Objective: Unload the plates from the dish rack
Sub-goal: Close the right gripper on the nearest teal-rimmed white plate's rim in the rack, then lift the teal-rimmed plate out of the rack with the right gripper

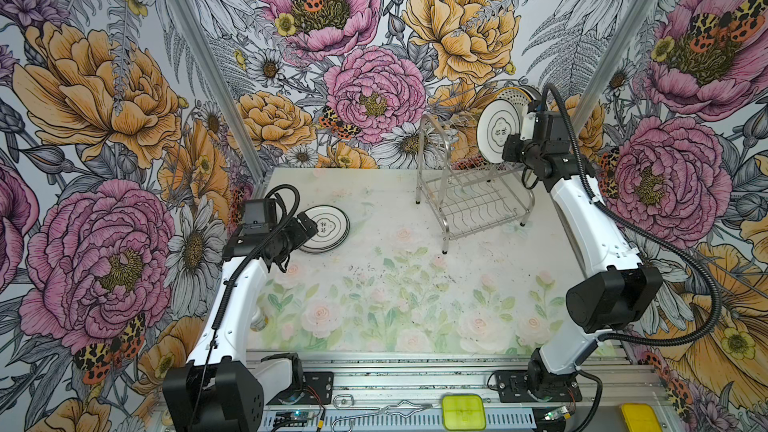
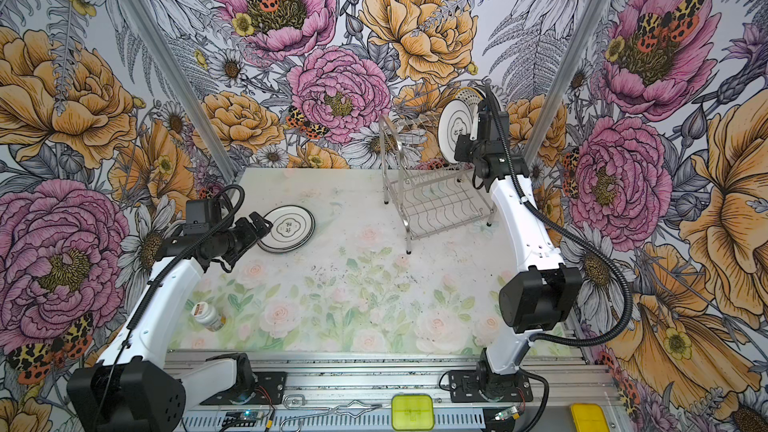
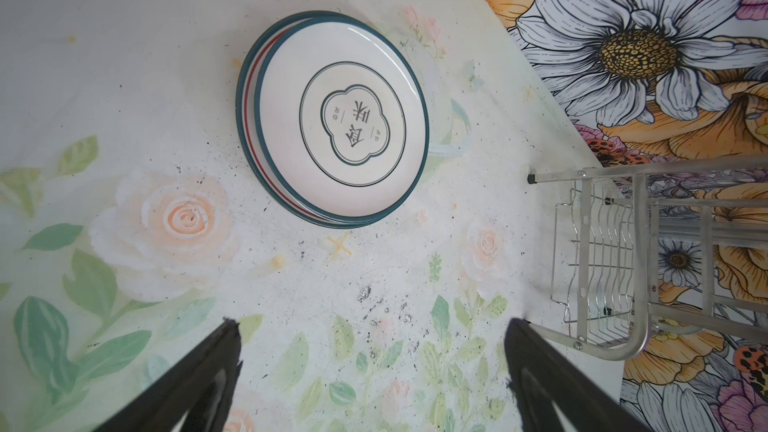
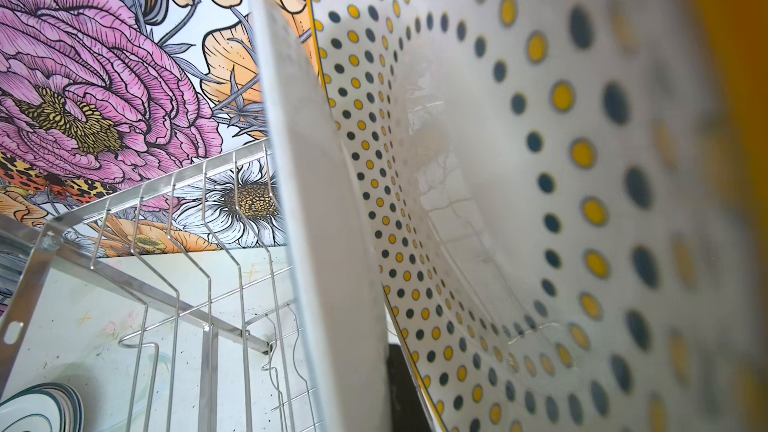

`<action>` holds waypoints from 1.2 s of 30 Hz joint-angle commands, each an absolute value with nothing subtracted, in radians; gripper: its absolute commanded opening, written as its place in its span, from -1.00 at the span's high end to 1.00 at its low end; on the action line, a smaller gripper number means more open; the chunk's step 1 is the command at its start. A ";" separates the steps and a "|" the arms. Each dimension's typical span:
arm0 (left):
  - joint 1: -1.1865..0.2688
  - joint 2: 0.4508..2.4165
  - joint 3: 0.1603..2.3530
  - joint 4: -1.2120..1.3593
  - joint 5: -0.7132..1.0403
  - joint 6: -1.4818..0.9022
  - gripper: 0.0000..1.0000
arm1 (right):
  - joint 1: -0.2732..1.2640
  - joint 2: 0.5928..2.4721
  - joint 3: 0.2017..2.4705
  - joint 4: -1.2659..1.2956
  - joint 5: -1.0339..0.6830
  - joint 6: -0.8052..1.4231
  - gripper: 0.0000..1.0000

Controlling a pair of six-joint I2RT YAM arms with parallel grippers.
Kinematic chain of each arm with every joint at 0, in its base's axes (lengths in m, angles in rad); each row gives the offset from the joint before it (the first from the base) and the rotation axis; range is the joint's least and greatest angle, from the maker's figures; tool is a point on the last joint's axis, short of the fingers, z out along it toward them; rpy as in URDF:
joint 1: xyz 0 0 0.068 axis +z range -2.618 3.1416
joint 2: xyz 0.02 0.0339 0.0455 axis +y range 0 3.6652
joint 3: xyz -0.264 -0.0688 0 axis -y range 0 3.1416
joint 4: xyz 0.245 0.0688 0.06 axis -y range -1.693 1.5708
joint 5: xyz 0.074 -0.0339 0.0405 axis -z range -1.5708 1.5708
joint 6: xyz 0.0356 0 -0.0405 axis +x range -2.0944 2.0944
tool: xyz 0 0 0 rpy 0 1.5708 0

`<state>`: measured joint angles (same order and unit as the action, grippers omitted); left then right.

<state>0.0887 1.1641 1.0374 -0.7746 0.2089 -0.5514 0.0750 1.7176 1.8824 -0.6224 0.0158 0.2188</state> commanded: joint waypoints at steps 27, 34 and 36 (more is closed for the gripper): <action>-0.236 1.179 1.103 -0.770 -0.086 -0.637 -0.98 | 0.125 1.524 1.921 -0.463 0.057 0.073 1.00; -0.388 1.200 1.161 -0.770 -0.176 -0.587 -0.98 | 0.124 1.379 1.884 -0.444 0.081 0.021 1.00; -0.418 1.196 1.166 -0.767 -0.196 -0.582 -0.98 | 0.124 1.312 1.830 -0.429 0.115 0.018 1.00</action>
<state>-0.3889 1.1950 1.1358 -0.7765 -0.1265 -0.6109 0.1196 1.4155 1.8595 -0.5205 0.0753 0.0456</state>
